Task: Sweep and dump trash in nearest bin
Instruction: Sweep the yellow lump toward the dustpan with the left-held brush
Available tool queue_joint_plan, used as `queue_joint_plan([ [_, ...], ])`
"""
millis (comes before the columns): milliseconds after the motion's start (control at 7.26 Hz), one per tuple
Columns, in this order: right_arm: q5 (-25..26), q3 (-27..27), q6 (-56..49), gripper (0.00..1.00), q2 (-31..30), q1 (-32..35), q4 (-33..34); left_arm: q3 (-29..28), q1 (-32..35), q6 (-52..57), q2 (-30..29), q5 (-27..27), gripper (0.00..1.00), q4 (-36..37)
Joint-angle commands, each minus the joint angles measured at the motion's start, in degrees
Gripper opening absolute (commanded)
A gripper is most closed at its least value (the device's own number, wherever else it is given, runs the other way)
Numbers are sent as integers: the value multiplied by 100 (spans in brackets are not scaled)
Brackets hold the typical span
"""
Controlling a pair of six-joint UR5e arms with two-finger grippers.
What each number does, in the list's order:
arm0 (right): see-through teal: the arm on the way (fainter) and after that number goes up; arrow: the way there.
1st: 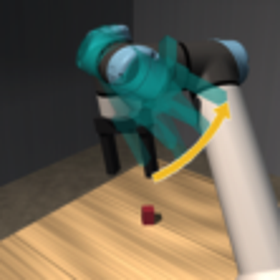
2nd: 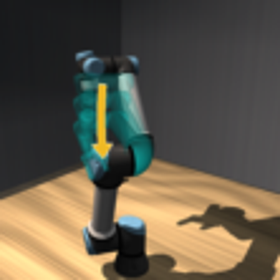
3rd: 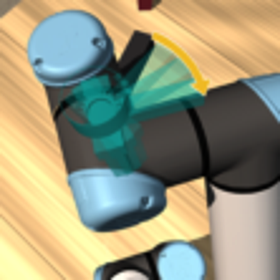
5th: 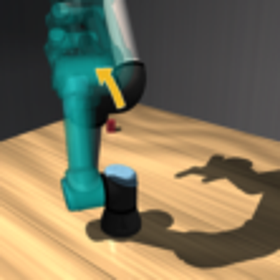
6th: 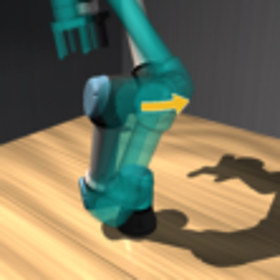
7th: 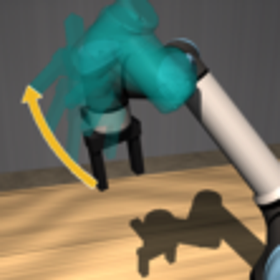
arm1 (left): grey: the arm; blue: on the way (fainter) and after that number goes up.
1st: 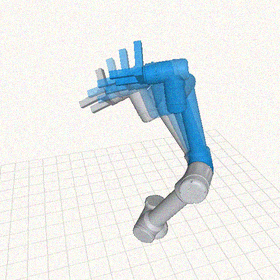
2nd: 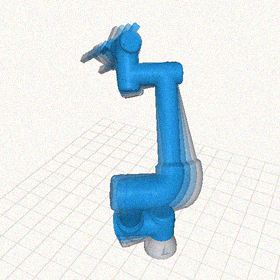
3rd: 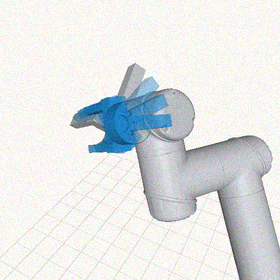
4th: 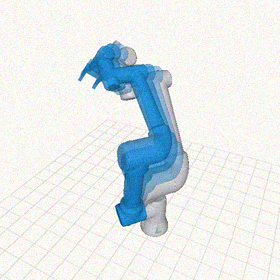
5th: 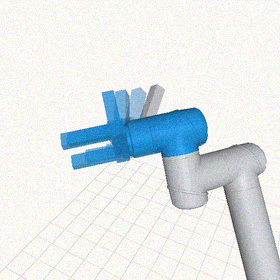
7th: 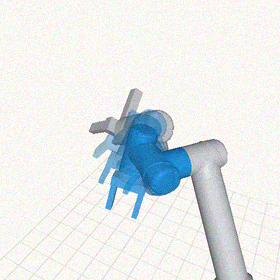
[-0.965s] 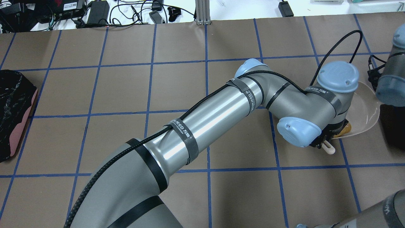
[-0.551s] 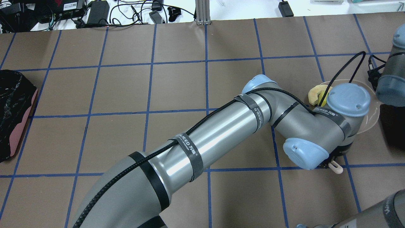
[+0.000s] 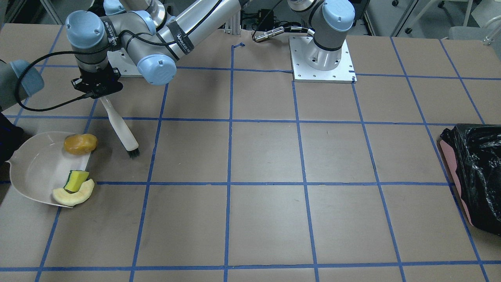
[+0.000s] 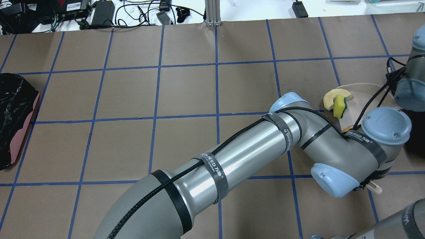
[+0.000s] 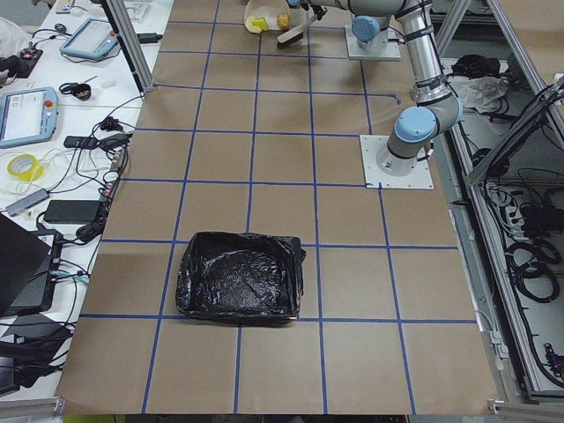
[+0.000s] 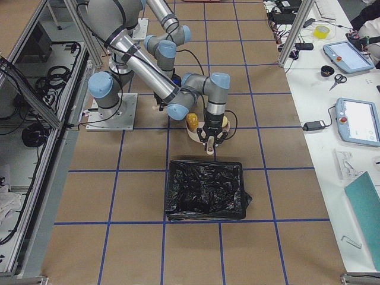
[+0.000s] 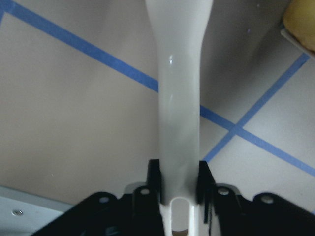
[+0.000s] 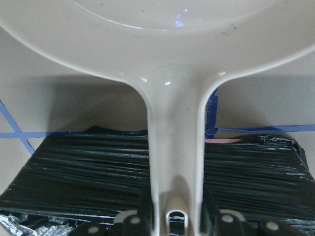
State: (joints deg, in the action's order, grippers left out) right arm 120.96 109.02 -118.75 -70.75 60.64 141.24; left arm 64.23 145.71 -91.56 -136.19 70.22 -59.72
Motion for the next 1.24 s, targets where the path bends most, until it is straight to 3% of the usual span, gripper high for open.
queue_joint_plan([
  [0,-2,-3,1,0,0,0,0,-584,19,-282,-284,-113,0,13],
  [1103,7,-29,10,0,0,0,0,-2246,19,-469,-1146,105,0,74],
])
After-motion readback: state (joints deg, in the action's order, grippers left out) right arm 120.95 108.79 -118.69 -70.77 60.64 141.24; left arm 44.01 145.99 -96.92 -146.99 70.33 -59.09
